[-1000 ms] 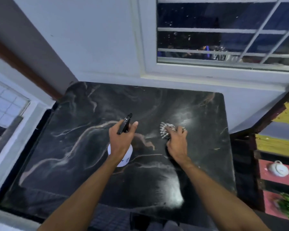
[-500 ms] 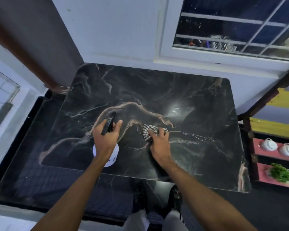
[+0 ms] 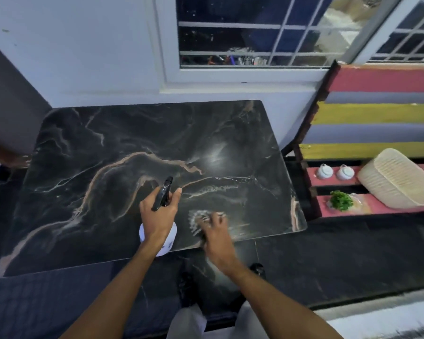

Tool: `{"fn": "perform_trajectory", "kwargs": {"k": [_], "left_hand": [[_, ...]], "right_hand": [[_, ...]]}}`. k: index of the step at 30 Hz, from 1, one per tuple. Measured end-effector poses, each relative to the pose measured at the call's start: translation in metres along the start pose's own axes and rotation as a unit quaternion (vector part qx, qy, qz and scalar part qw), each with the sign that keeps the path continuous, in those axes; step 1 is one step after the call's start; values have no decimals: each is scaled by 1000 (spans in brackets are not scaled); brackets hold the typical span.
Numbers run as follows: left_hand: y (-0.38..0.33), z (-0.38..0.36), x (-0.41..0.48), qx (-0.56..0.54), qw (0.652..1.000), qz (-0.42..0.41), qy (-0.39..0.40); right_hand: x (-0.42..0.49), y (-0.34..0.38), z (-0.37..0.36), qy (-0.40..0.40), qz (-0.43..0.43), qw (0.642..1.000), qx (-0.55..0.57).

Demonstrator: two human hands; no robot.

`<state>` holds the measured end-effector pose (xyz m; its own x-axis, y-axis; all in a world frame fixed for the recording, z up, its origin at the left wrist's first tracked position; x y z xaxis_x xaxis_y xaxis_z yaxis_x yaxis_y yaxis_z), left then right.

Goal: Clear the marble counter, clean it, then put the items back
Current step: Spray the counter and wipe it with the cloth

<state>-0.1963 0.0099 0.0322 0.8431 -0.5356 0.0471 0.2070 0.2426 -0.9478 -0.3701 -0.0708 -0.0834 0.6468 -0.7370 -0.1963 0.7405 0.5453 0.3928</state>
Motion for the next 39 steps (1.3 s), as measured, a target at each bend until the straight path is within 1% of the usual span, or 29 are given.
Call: {"fn": "perform_trajectory", "kwargs": {"k": [1, 2, 3, 5, 8, 10, 12, 14, 15, 16, 19, 20, 23, 27, 33, 35, 39], "left_hand": [[-4, -7, -3, 6, 1000, -4, 4], [-8, -16, -7, 12, 1000, -8, 10], [-9, -22, -9, 14, 1000, -8, 14], [-14, -38, -15, 15, 1000, -5, 20], [-22, -57, -21, 13, 1000, -8, 12], [-30, -73, -24, 15, 1000, -9, 10], [-39, -92, -26, 26, 999, -18, 6], [-51, -111, -30, 36, 999, -20, -6], [-57, -122, -33, 38, 999, -16, -10], [-62, -131, -34, 42, 999, -16, -12], [-84, -180, -42, 53, 998, -22, -2], [-89, -189, -44, 48, 999, -20, 0], [-115, -247, -48, 45, 998, -32, 26], [-151, -336, -50, 28, 995, -52, 78], [-186, -482, -39, 2, 980, -86, 180], [-193, -529, -37, -8, 968, -106, 227], [-219, -628, -42, -32, 939, -149, 308]], "right_hand": [[-12, 10, -11, 21, 44, 999, -12], [-20, 2, -13, 31, 59, 998, -20], [-23, -17, -5, 26, 43, 999, -15], [-24, -94, 27, 1, -62, 998, 5], [-25, -207, 89, -83, -213, 972, 46], [-19, -236, 106, -103, -257, 959, 59], [-8, -233, 104, -102, -226, 968, 46], [9, -228, 100, -81, -156, 983, 49], [22, -231, 102, -70, -134, 987, 56], [36, -239, 109, -67, -132, 986, 71], [78, -290, 149, -81, -200, 965, 149], [89, -299, 158, -86, -210, 958, 173], [102, -344, 195, -101, -202, 947, 227], [88, -406, 238, -135, -197, 933, 268], [64, -489, 292, -179, -238, 912, 280], [60, -519, 305, -188, -260, 903, 284], [52, -594, 337, -233, -309, 877, 285]]}}
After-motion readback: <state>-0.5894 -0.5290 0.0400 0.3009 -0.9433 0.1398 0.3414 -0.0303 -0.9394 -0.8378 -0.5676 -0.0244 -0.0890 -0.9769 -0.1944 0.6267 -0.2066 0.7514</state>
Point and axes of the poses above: each hand's wrist, its own x-axis towards the middle knuckle, its own z-axis out of the back of the hand, y = z × x, the point moved 10 cm from there along x, towards the middle knuckle, and after that the axes turned 7 degrees about -z, right-handed, at the moved point
